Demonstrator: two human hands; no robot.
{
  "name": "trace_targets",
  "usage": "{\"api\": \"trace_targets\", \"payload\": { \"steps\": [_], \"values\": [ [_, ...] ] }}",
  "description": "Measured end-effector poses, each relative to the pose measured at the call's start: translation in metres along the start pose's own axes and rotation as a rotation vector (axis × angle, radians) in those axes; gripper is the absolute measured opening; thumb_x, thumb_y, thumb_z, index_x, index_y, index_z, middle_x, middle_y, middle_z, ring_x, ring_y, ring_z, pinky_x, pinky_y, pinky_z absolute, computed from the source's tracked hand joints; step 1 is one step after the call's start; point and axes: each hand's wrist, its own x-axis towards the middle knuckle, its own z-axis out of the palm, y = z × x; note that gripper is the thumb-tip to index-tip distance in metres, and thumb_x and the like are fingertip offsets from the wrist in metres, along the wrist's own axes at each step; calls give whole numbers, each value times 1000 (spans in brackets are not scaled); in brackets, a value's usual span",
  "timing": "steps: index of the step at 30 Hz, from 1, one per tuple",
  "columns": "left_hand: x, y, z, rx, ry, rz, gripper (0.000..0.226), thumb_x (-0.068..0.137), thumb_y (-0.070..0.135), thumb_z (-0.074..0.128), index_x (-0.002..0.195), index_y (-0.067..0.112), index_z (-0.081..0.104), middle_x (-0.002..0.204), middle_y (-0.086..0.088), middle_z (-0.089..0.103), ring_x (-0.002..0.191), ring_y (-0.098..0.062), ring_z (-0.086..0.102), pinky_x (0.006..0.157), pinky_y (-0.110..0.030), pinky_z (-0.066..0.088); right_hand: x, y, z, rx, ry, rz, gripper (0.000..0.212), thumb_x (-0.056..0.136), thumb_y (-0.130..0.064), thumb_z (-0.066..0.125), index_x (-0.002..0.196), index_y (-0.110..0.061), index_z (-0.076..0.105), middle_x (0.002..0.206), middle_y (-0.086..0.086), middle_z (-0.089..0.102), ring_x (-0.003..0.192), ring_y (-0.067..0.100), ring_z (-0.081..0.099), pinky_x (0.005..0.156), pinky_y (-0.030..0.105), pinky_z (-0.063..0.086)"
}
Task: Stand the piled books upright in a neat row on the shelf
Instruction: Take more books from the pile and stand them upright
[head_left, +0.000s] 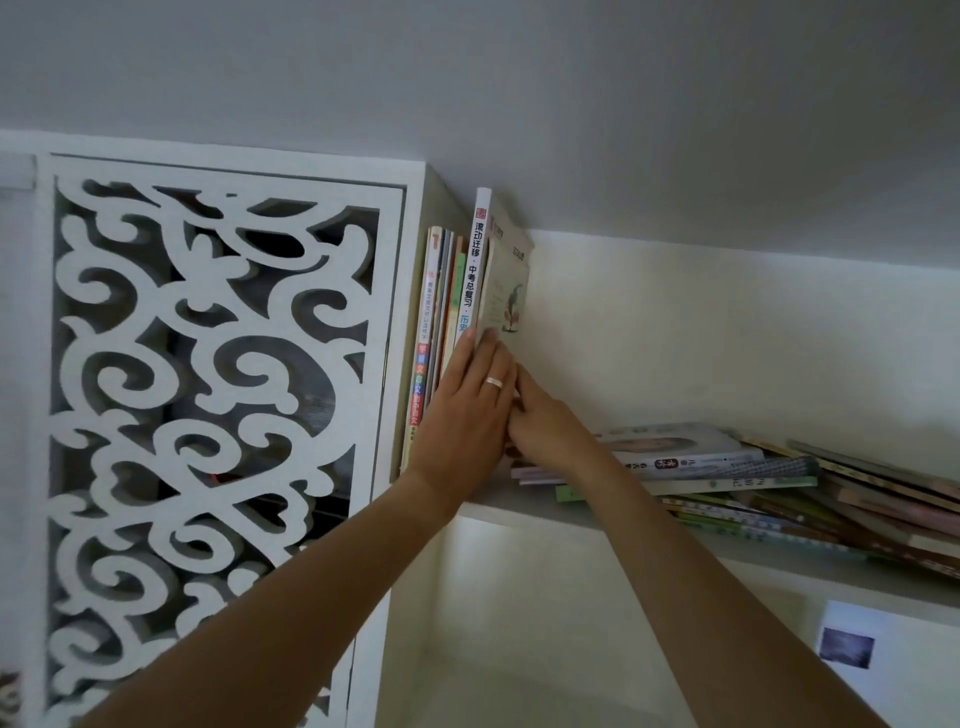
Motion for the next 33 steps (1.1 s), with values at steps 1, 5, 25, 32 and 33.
{"api": "trace_targets", "payload": {
  "steps": [1, 5, 25, 32, 33],
  "values": [
    [0, 3, -1, 63, -19, 4, 62, 105, 35, 46, 154, -1, 37, 158, -25, 40, 154, -41, 25, 129, -56, -3, 0, 1, 0, -23, 1, 2, 51, 108, -32, 40, 154, -47, 25, 129, 6, 68, 93, 23, 72, 89, 41, 59],
    [0, 4, -2, 157, -99, 18, 63, 105, 34, 49, 154, -3, 35, 159, -27, 37, 155, -44, 20, 126, -61, -11, -6, 2, 3, -68, 6, 17, 52, 108, -28, 36, 157, -44, 25, 120, 11, 70, 84, 24, 72, 66, 22, 54],
    [52, 55, -44, -1104, -848, 232, 63, 102, 69, 39, 139, 22, 60, 132, -5, 67, 114, -23, 63, 97, -40, 50, -56, 66, -103, -748, 386, 51, 23, 100, -19, 51, 97, -9, 71, 92, 11, 69, 75, 25, 58, 67, 33, 48],
    [64, 19, -22, -1043, -753, 262, 56, 97, 63, 57, 140, 28, 61, 128, 3, 71, 108, -13, 67, 94, -30, 52, -67, 77, -104, -641, 871, -224, 23, 94, -17, 43, 94, -8, 65, 92, 9, 63, 81, 28, 57, 70, 42, 48],
    [60, 18, -20, -1024, -734, 264, 52, 99, 60, 56, 141, 29, 58, 125, 3, 70, 105, -12, 66, 92, -29, 51, -67, 77, -103, -625, 892, -211, 26, 94, -18, 41, 96, -8, 65, 96, 9, 63, 83, 28, 57, 71, 42, 48]
  ]
}}
